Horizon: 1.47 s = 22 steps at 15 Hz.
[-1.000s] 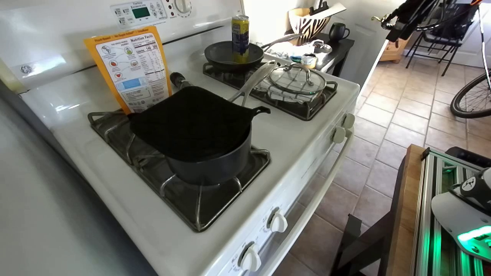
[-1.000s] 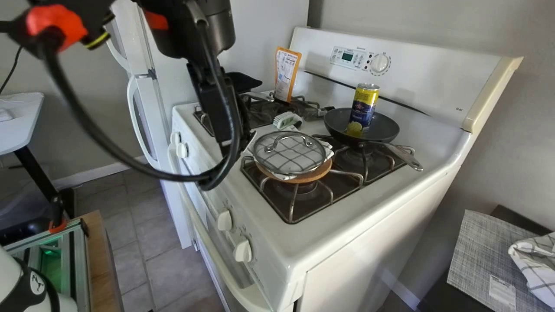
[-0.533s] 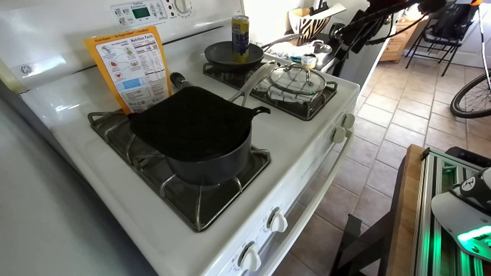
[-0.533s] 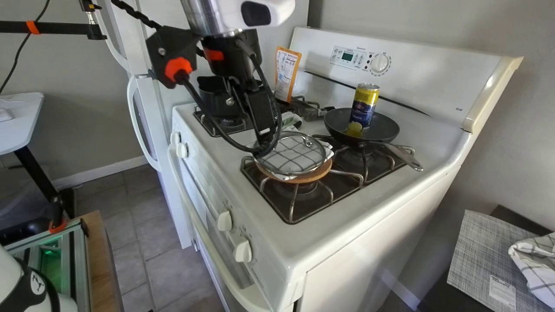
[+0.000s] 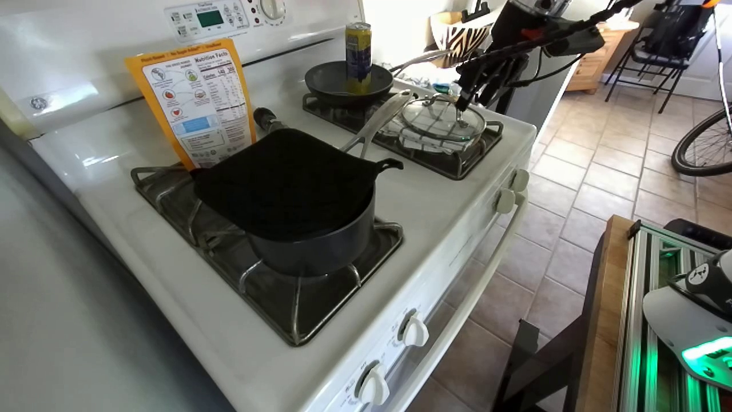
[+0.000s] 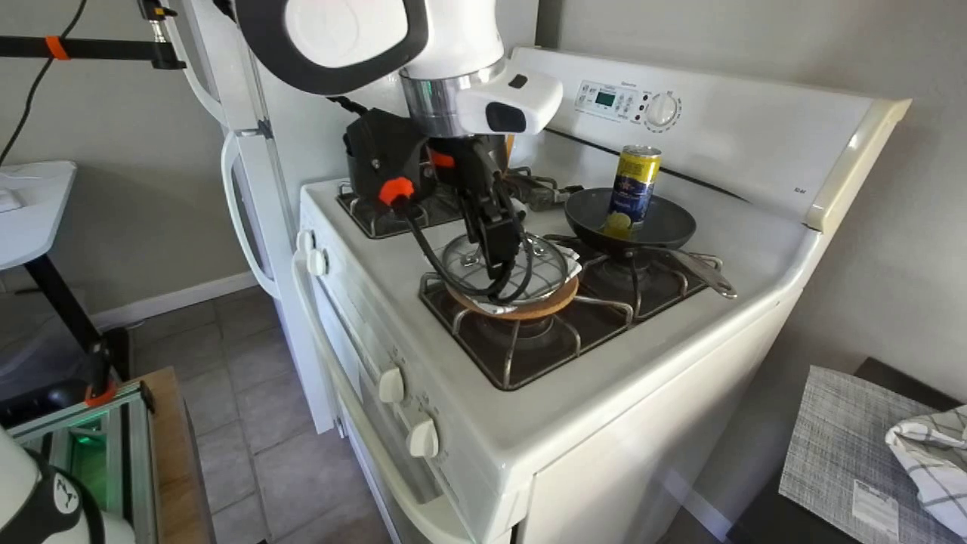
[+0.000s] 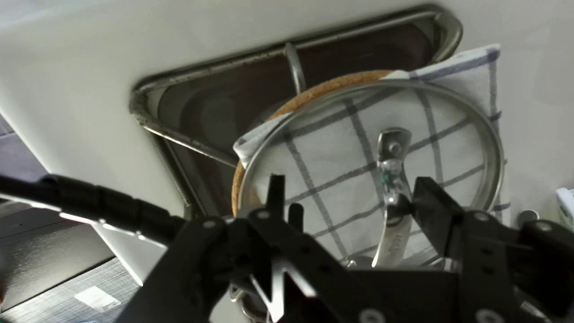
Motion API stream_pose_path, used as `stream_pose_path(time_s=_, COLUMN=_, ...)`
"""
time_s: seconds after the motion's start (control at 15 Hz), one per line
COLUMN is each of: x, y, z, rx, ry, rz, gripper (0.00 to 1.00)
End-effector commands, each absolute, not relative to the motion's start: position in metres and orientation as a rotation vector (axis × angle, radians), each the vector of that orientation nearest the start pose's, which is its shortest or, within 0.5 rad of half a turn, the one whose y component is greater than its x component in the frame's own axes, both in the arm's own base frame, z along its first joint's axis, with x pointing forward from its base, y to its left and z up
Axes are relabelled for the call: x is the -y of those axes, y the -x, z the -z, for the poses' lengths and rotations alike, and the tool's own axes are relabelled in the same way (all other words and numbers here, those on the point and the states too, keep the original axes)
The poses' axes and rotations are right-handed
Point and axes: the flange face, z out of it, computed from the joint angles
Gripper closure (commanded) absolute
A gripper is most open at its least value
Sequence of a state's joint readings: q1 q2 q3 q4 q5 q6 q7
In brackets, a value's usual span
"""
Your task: Use the lid to cover the pot
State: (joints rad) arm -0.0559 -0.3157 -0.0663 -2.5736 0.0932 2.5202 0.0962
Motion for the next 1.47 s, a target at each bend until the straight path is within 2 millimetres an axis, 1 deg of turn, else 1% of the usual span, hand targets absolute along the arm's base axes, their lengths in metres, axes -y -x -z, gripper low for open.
stream_pose_path(time_s=0.0, x=0.047, y=-0.458, z=-0.392, rx=-0.467, ry=2.961, rz=0.373, gripper=0.06)
stream_pose_path(time_s=0.07, x=0.046, y=-0.461, z=-0.391, rx=-0.463, ry=2.955, rz=0.365, gripper=0.0)
stream_pose_path(time_s=0.27, x=0.041, y=-0.465, z=-0.393, rx=-0.462, ry=2.938, rz=0.347, gripper=0.0)
stream_pose_path(time_s=0.33, x=0.04, y=-0.466, z=-0.391, rx=-0.463, ry=2.939, rz=0.335, gripper=0.06)
stream_pose_path(time_s=0.4, x=0.04, y=-0.466, z=-0.389, rx=-0.466, ry=2.946, rz=0.325, gripper=0.15)
stream_pose_path(time_s=0.47, x=0.04, y=-0.465, z=-0.386, rx=-0.463, ry=2.955, rz=0.318, gripper=0.21)
stream_pose_path(time_s=0.53, x=0.041, y=-0.465, z=-0.382, rx=-0.458, ry=2.961, rz=0.304, gripper=0.33)
stream_pose_path(time_s=0.67, x=0.041, y=-0.464, z=-0.375, rx=-0.444, ry=2.969, rz=0.283, gripper=0.51)
stream_pose_path(time_s=0.73, x=0.041, y=-0.465, z=-0.372, rx=-0.438, ry=2.971, rz=0.278, gripper=0.58)
stream_pose_path(time_s=0.87, x=0.04, y=-0.464, z=-0.375, rx=-0.414, ry=2.974, rz=0.289, gripper=0.66)
stream_pose_path(time_s=0.93, x=0.038, y=-0.464, z=-0.377, rx=-0.394, ry=2.976, rz=0.301, gripper=0.72)
stream_pose_path(time_s=1.0, x=0.036, y=-0.464, z=-0.38, rx=-0.377, ry=2.979, rz=0.301, gripper=0.8)
stream_pose_path(time_s=1.07, x=0.035, y=-0.464, z=-0.382, rx=-0.364, ry=2.985, rz=0.293, gripper=0.94)
stream_pose_path(time_s=1.13, x=0.033, y=-0.463, z=-0.382, rx=-0.347, ry=3.0, rz=0.264, gripper=0.98)
stream_pose_path(time_s=1.2, x=0.031, y=-0.461, z=-0.384, rx=-0.33, ry=3.019, rz=0.239, gripper=0.96)
stream_pose_path(time_s=1.27, x=0.03, y=-0.459, z=-0.385, rx=-0.313, ry=3.041, rz=0.219, gripper=0.72)
stream_pose_path(time_s=1.33, x=0.028, y=-0.459, z=-0.385, rx=-0.296, ry=3.063, rz=0.194, gripper=0.58)
stream_pose_path(time_s=1.4, x=0.028, y=-0.458, z=-0.384, rx=-0.281, ry=3.08, rz=0.174, gripper=0.56)
